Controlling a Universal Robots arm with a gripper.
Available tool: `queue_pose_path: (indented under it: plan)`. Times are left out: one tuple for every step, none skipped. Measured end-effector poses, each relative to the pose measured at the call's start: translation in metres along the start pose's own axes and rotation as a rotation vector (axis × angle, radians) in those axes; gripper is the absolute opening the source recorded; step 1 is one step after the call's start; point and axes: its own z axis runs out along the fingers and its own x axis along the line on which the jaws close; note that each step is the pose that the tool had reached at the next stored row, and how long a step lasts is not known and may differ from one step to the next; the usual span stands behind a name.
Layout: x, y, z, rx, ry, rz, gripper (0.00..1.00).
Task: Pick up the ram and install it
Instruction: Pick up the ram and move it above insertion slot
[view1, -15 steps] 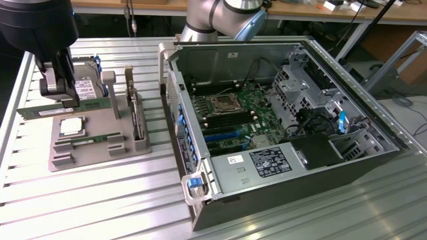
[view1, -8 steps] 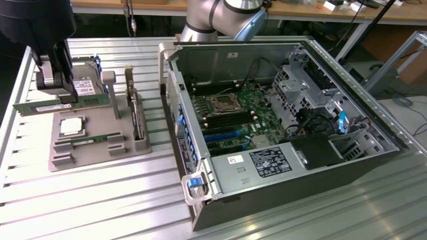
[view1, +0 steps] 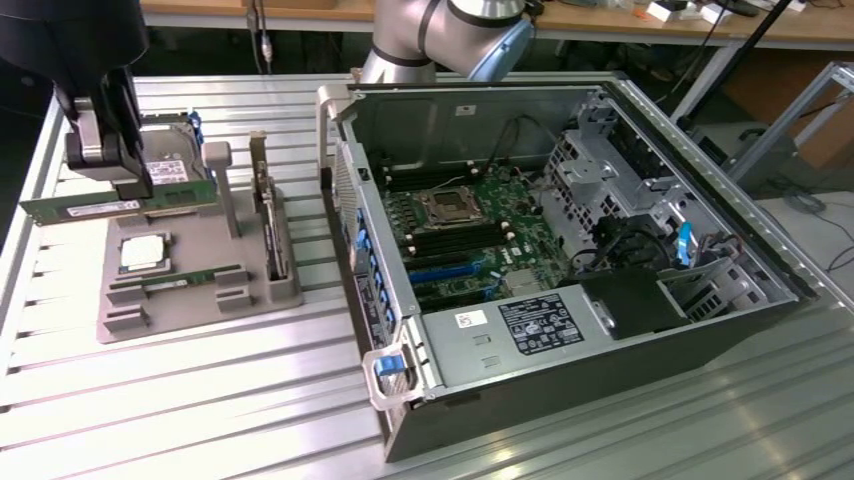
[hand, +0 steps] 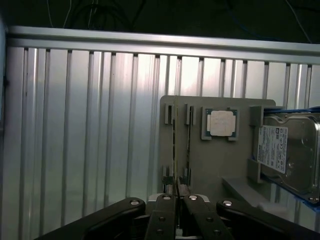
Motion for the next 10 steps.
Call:
queue_pose_path:
  plan:
    - [0.0,0.0,-0.0013,0.0001,0.0,0.0,0.12]
    - [0.0,0.0001,-0.0029,0.0001,-0.0001,0.0,0.12]
    - [0.0,0.0002,-0.005,0.0,0.0,0.0,0.12]
    - [0.0,0.0002,-0.0064,0.0001,0.0,0.0,0.12]
    - [0.0,0.0003,-0.0077,0.0,-0.0001,0.0,0.12]
    - [0.0,0.0003,-0.0085,0.0,0.0,0.0,0.12]
    - [0.0,0.0003,-0.0097,0.0,0.0,0.0,0.12]
    - [0.0,0.0004,-0.011,0.0,0.0,0.0,0.12]
    - [0.0,0.0004,-0.0118,0.0001,-0.0001,0.0,0.12]
    - [0.0,0.0004,-0.0135,0.0,0.0,0.0,0.12]
